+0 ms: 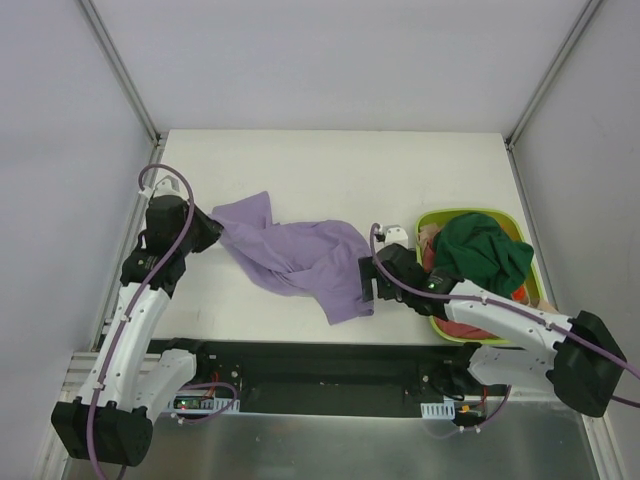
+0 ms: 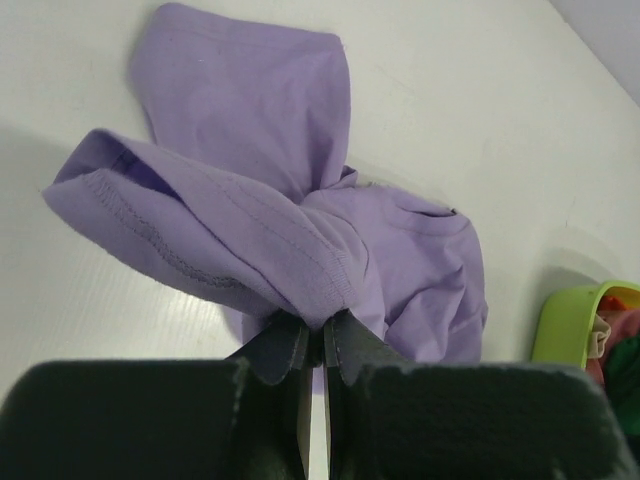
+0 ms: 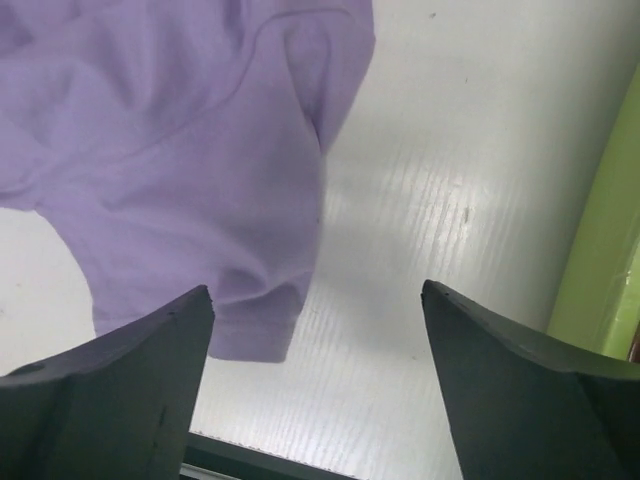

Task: Fold and stack the t-shirts
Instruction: Flatten out the tshirt

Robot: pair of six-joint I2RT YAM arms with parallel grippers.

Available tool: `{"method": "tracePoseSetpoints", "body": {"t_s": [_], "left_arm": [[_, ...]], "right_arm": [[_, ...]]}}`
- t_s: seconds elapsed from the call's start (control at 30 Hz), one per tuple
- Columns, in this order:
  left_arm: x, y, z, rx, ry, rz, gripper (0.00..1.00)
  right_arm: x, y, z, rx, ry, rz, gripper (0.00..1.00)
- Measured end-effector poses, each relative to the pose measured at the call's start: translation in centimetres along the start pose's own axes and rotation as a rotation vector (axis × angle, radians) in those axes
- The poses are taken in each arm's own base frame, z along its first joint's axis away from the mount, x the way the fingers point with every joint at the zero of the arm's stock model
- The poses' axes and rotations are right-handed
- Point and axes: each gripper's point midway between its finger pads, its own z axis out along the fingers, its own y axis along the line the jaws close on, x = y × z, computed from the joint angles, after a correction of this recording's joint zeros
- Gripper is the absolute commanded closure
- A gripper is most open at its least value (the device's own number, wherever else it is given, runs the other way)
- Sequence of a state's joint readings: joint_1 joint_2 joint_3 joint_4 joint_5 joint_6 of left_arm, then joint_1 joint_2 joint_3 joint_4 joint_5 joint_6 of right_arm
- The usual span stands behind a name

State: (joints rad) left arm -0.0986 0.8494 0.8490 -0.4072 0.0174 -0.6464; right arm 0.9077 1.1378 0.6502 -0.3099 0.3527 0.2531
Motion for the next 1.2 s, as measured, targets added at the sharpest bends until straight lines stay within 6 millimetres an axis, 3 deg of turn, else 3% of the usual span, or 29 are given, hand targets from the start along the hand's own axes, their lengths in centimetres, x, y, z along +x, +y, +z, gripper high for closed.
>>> {"method": "tracePoseSetpoints", "body": {"t_s": [0.1, 0.2, 0.37, 0.53, 0.7, 0.87, 0.93, 1.07, 1.2], "left_arm": [[0.5, 0.4, 0.3, -0.011, 0.015, -0.003, 1.0], [0.6, 0.4, 0.4, -0.011, 0.021, -0.009, 1.0], [0.7, 0.4, 0.5, -0.017, 0.027, -0.021, 1.0], [0.7, 0.4, 0.6, -0.019, 0.027, -0.026, 1.0], [0.7, 0.7, 0.8, -0.033, 0.028, -0.028, 1.0], [0.6, 1.0, 1.2, -0.057, 0.024, -0.042, 1.0], [0.3, 0.8, 1.2, -0.058, 0.017, -0.045, 1.0], [-1.1, 0.0, 0.7, -0.045, -0.019, -0.052, 1.0], [-3.6, -2.1, -0.9, -0.002, -0.072, -0.052, 1.0]], "right_arm": [[-1.1, 0.4, -0.2, -0.004, -0.025, 0.006, 0.07], [-2.6, 0.9, 0.5, 0.025, -0.028, 0.0, 0.13], [-4.9, 1.3, 3.7, 0.113, 0.006, 0.002, 0.19], [-4.8, 0.2, 7.4, 0.176, 0.075, 0.032, 0.25], [-4.5, -0.2, 10.1, 0.183, 0.135, 0.037, 0.45], [-5.3, 0.9, 11.7, 0.163, 0.147, 0.026, 0.85], [-5.6, 1.3, 11.9, 0.149, 0.143, 0.028, 0.95], [-6.1, 1.7, 11.6, 0.123, 0.134, 0.02, 0.99], [-9.1, 2.1, 8.6, 0.071, 0.049, -0.004, 0.99]]}}
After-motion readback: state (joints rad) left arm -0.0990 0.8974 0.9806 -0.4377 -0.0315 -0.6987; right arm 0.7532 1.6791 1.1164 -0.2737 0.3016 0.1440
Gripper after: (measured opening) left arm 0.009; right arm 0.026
